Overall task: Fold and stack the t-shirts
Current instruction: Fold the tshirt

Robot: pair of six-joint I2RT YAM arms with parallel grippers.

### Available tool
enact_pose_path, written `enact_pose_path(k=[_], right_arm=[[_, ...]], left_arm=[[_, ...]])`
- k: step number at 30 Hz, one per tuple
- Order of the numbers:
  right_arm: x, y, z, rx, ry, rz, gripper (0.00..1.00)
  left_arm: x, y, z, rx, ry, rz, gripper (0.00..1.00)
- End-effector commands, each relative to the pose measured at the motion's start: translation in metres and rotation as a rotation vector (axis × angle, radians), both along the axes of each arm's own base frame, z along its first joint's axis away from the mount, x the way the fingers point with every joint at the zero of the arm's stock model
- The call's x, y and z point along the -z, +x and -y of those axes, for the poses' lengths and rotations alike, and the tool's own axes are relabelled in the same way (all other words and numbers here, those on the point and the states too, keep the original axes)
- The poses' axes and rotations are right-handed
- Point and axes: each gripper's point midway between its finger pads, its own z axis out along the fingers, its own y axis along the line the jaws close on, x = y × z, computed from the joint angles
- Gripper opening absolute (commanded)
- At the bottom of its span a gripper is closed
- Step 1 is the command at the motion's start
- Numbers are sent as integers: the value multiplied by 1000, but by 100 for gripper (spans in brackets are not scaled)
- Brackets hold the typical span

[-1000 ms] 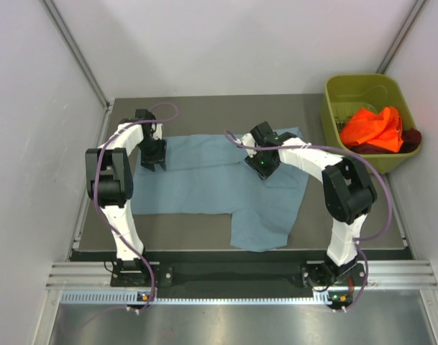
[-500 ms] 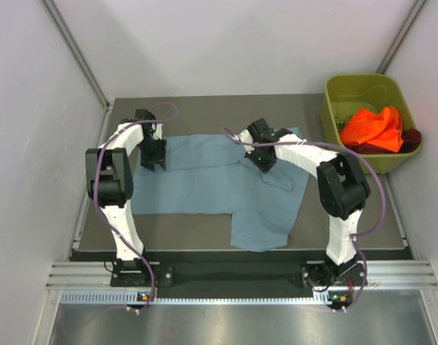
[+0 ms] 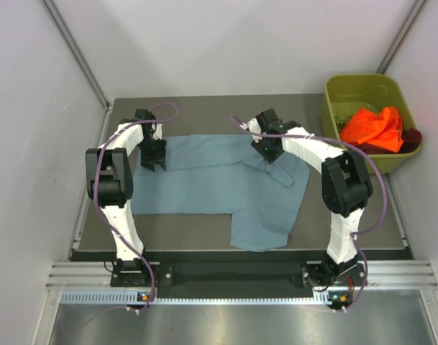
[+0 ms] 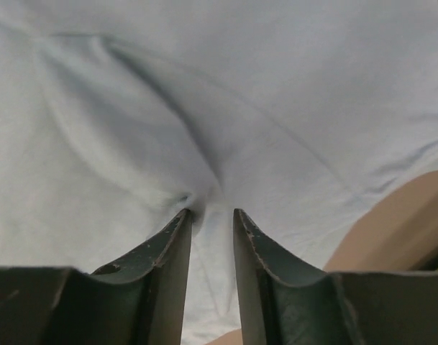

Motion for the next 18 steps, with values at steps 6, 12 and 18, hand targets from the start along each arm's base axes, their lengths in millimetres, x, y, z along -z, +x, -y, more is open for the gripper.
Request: enact_pose_path(k=[6,12,18], right_arm=[[-49,35,-1,34,43,153,38],[-85,14,-28,-82,102,215,35],[-63,-40,-64,-251,192,75,29]], left_arm=[[-11,4,-3,-10,5,32,52],[-13,2,-4,-12,8,38,52],[-15,3,-4,-14,6,44,52]])
